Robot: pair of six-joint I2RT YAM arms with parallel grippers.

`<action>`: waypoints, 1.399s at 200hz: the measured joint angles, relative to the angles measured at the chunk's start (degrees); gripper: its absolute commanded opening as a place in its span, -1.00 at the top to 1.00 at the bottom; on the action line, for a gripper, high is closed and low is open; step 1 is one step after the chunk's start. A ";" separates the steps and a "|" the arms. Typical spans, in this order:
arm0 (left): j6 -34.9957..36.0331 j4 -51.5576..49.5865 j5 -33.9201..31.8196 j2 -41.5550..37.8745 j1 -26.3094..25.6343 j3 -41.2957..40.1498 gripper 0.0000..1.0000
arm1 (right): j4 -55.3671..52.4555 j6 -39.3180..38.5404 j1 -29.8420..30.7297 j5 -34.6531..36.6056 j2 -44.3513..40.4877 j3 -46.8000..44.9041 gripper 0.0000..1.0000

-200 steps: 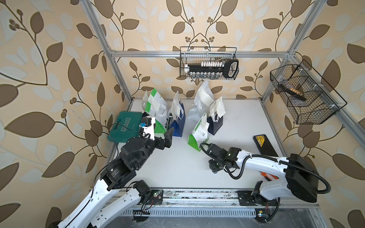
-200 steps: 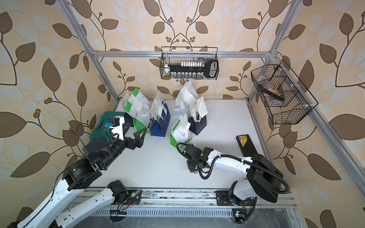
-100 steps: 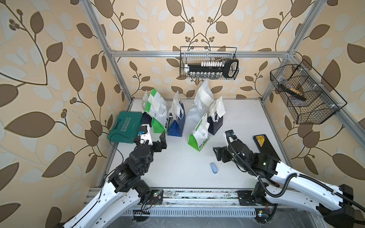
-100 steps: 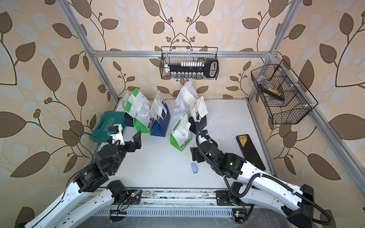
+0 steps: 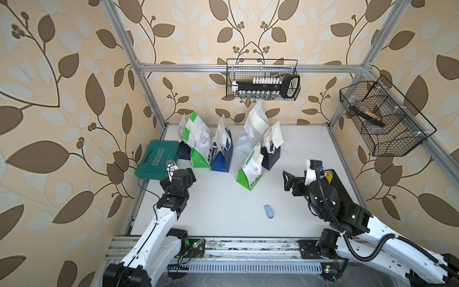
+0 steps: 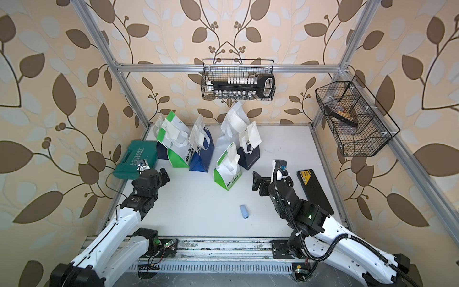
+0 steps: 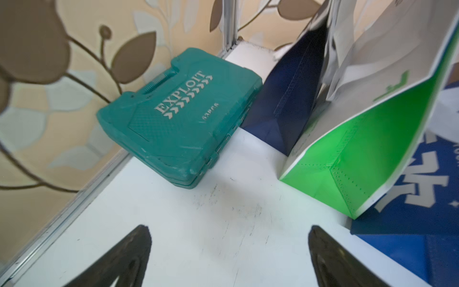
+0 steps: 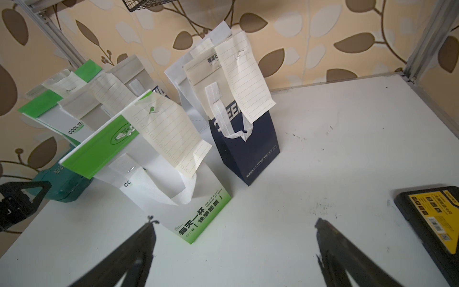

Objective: Staple the receipts to the bags
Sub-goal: Reset both arms

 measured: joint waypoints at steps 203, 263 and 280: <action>9.88 44.68 14.64 35.06 4.76 -3.37 -0.98 | 25.75 -16.55 -37.94 -8.57 6.12 -16.15 -0.98; 9.94 44.48 12.66 35.56 3.63 -2.97 -0.98 | 53.79 -26.51 -49.00 -20.35 27.43 -25.24 -0.98; 9.94 44.41 12.28 35.60 3.28 -2.95 -0.98 | 58.77 -27.10 -50.29 -22.95 33.79 -23.30 -0.98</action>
